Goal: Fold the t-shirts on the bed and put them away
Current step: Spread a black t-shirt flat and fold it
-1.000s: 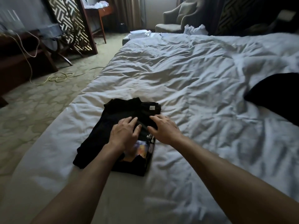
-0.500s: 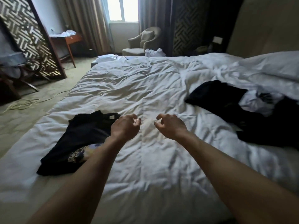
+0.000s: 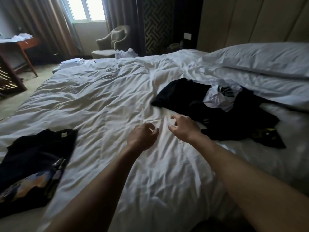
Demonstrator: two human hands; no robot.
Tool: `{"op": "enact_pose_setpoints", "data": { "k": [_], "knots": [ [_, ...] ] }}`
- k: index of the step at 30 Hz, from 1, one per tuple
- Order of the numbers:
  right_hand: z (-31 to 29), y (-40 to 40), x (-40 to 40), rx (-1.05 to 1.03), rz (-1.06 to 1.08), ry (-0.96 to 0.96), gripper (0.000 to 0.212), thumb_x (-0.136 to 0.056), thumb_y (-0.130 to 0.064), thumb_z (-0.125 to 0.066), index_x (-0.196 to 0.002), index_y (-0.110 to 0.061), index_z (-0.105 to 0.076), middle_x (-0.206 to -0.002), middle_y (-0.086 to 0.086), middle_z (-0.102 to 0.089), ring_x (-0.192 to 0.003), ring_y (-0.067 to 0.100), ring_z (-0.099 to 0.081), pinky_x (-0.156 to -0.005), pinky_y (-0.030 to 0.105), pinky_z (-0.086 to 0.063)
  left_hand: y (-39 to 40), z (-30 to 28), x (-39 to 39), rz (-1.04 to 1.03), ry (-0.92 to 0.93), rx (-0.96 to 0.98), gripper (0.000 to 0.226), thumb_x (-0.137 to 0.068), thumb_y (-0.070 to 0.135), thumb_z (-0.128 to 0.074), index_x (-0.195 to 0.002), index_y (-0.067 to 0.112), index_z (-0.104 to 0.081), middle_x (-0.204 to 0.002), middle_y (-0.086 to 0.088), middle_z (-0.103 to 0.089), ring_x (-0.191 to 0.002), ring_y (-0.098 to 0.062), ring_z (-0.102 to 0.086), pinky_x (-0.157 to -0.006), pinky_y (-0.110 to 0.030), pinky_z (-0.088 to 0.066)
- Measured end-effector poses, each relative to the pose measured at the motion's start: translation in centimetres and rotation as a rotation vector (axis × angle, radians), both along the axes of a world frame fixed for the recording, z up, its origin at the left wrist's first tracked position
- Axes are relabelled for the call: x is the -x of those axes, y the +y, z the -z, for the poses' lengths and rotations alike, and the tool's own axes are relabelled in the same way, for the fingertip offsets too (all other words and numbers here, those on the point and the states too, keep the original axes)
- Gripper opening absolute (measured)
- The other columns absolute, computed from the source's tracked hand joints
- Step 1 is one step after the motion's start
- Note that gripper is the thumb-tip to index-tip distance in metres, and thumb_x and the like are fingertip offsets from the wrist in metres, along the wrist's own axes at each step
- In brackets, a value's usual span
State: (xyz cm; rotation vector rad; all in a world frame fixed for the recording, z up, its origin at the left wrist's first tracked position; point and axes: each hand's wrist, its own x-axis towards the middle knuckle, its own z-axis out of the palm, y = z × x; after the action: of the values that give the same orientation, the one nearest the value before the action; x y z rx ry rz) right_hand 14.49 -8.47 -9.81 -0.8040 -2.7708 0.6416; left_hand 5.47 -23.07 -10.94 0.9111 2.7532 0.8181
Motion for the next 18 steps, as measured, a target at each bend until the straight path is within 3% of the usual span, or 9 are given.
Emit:
{"op": "enact_pose_setpoints", "data": {
  "k": [4, 8, 10, 12, 14, 16, 18],
  "knots": [
    [2.0, 5.7, -0.6, -0.076, 0.111, -0.101, 0.054, -0.094, -0.037, -0.058, -0.139, -0.015, -0.039, -0.138, 0.014, -0.040, -0.118, 0.038, -0.051, -0.091, 0.041, -0.046, 4.3, 2.1, 0.6, 0.040, -0.063, -0.001, 0.026, -0.093, 0.046, -0.055, -0.106, 0.029, -0.070, -0.108, 0.006, -0.070, -0.104, -0.018, -0.062, -0.080, -0.031, -0.047],
    [4.9, 10.8, -2.8, -0.226, 0.414, -0.283, 0.078, -0.088, -0.046, -0.065, -0.145, -0.012, -0.024, -0.146, 0.021, -0.026, -0.129, 0.042, -0.035, -0.100, 0.047, -0.038, 8.5, 3.9, 0.3, 0.099, -0.100, 0.008, 0.025, -0.093, 0.047, -0.054, -0.104, 0.030, -0.070, -0.105, 0.005, -0.071, -0.102, -0.019, -0.063, -0.086, -0.034, -0.050],
    [6.3, 12.3, -3.9, -0.131, 0.513, -0.302, 0.097, -0.085, -0.048, -0.068, -0.154, -0.015, -0.008, -0.155, 0.024, -0.009, -0.135, 0.045, -0.026, -0.105, 0.051, -0.034, 10.1, 4.7, -0.2, 0.125, -0.119, 0.017, 0.026, -0.093, 0.047, -0.054, -0.104, 0.030, -0.070, -0.104, 0.006, -0.071, -0.101, -0.018, -0.063, -0.082, -0.032, -0.048],
    [7.6, 13.6, -4.2, 0.074, 0.537, -0.236, 0.101, -0.085, -0.047, -0.069, -0.156, -0.024, -0.002, -0.156, 0.022, -0.007, -0.135, 0.045, -0.031, -0.104, 0.049, -0.037, 11.5, 5.3, -0.8, 0.142, -0.129, 0.016, 0.026, -0.092, 0.047, -0.054, -0.104, 0.030, -0.070, -0.102, 0.007, -0.071, -0.099, -0.017, -0.063, -0.078, -0.031, -0.047],
    [8.6, 14.3, -4.3, 0.151, 0.459, -0.234, 0.085, -0.086, -0.044, -0.068, -0.154, -0.027, -0.020, -0.149, 0.018, -0.023, -0.128, 0.042, -0.044, -0.101, 0.043, -0.042, 12.5, 5.9, -1.4, 0.147, -0.148, 0.006, 0.026, -0.091, 0.047, -0.054, -0.103, 0.030, -0.070, -0.100, 0.008, -0.071, -0.097, -0.016, -0.064, -0.076, -0.031, -0.047],
    [9.4, 14.5, -4.1, 0.034, 0.377, -0.248, 0.048, -0.091, -0.032, -0.061, -0.135, -0.016, -0.049, -0.138, 0.015, -0.043, -0.119, 0.038, -0.052, -0.096, 0.038, -0.045, 12.8, 6.3, -2.1, 0.157, -0.170, -0.006, 0.027, -0.091, 0.046, -0.055, -0.104, 0.029, -0.070, -0.101, 0.007, -0.072, -0.098, -0.017, -0.064, -0.079, -0.032, -0.049],
    [9.7, 14.1, -3.8, -0.097, 0.319, -0.204, 0.026, -0.094, -0.019, -0.054, -0.117, -0.010, -0.060, -0.126, 0.014, -0.055, -0.112, 0.036, -0.057, -0.091, 0.037, -0.047, 12.7, 6.6, -2.4, 0.164, -0.177, 0.006, 0.027, -0.092, 0.045, -0.055, -0.105, 0.027, -0.070, -0.103, 0.005, -0.072, -0.100, -0.017, -0.063, -0.083, -0.033, -0.051]
  ]
}}
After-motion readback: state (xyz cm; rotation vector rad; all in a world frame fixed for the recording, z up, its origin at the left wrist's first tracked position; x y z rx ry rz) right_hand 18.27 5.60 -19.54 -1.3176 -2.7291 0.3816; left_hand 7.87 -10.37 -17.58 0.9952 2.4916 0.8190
